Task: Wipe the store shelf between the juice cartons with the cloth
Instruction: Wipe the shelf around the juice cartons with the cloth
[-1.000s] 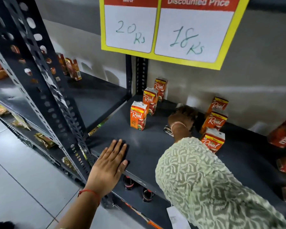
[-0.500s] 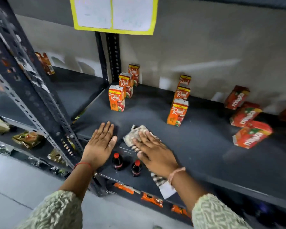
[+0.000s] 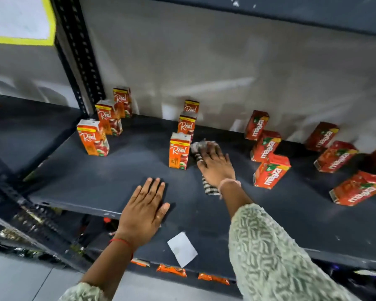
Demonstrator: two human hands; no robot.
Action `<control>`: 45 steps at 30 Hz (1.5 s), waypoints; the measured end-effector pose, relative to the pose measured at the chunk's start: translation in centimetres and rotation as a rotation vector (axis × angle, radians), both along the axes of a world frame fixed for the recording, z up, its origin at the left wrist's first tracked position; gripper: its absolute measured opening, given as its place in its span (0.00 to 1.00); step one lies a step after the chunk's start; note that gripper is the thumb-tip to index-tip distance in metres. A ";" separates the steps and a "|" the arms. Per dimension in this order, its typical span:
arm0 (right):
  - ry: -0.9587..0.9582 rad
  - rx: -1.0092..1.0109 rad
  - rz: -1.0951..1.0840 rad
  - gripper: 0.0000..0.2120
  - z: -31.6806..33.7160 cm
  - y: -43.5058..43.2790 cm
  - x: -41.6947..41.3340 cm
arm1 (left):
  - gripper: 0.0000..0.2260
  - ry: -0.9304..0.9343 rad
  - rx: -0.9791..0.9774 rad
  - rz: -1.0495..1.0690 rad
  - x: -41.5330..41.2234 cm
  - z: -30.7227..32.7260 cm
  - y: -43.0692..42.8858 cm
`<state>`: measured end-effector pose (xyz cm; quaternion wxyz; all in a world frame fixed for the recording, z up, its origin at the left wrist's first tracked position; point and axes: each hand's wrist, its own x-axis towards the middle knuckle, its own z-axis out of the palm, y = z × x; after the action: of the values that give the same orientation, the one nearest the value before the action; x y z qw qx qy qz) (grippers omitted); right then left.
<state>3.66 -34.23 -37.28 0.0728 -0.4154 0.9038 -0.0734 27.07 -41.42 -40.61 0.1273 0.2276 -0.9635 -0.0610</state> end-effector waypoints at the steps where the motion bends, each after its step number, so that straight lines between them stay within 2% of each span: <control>1: -0.003 0.002 -0.001 0.26 0.1 -1.0 -1.1 | 0.29 0.009 0.000 0.008 -0.1 -0.2 0.1; 4: 0.026 -0.026 -0.025 0.25 0.3 -2.9 -4.3 | 0.27 0.032 -0.058 0.027 -0.1 -0.6 0.0; 8: 0.040 -0.063 -0.234 0.26 -0.3 -3.6 -7.6 | 0.26 0.019 -0.091 0.067 -0.2 -0.7 0.0; 12: -0.076 -0.046 -0.516 0.28 0.4 -2.8 -6.1 | 0.26 -0.027 -0.077 0.070 -0.1 -0.3 -0.1; 14: -0.088 -0.042 -0.561 0.29 0.5 -1.7 -3.7 | 0.27 -0.037 -0.052 0.062 0.0 -0.2 -0.1; 18: -0.031 -0.077 -0.457 0.30 -0.2 2.2 3.5 | 0.31 -0.050 -0.024 0.035 0.0 0.2 0.3; 23: -0.033 -0.105 -0.223 0.29 -0.4 9.8 10.0 | 0.40 0.033 0.010 -0.021 0.1 -0.1 1.6; 26: -0.003 -0.088 -0.201 0.39 -0.5 15.0 10.8 | 0.37 0.041 0.013 -0.052 -0.3 -0.1 4.1; 27: 0.002 -0.086 -0.223 0.38 -0.5 16.6 10.4 | 0.37 0.043 0.017 -0.068 -0.6 -0.1 5.0; 30: -0.009 -0.059 -0.316 0.27 -0.2 20.5 7.7 | 0.37 0.072 0.026 -0.140 -2.3 0.0 7.9; 35: 0.007 -0.018 -0.370 0.26 -0.2 22.5 1.3 | 0.34 0.026 -0.007 -0.234 -6.7 0.4 12.3; 40: 0.028 0.011 -0.239 0.26 0.1 19.5 -6.1 | 0.31 -0.014 0.041 -0.194 -10.5 0.5 15.8; 45: 0.043 0.058 -0.110 0.27 0.5 15.3 -13.2 | 0.28 0.081 0.029 -0.132 -11.2 -0.3 16.7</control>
<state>-9.50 -18.93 -36.81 0.0615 -0.3640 0.9284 -0.0420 15.83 -24.71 -40.87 0.1586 0.1629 -0.9694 -0.0923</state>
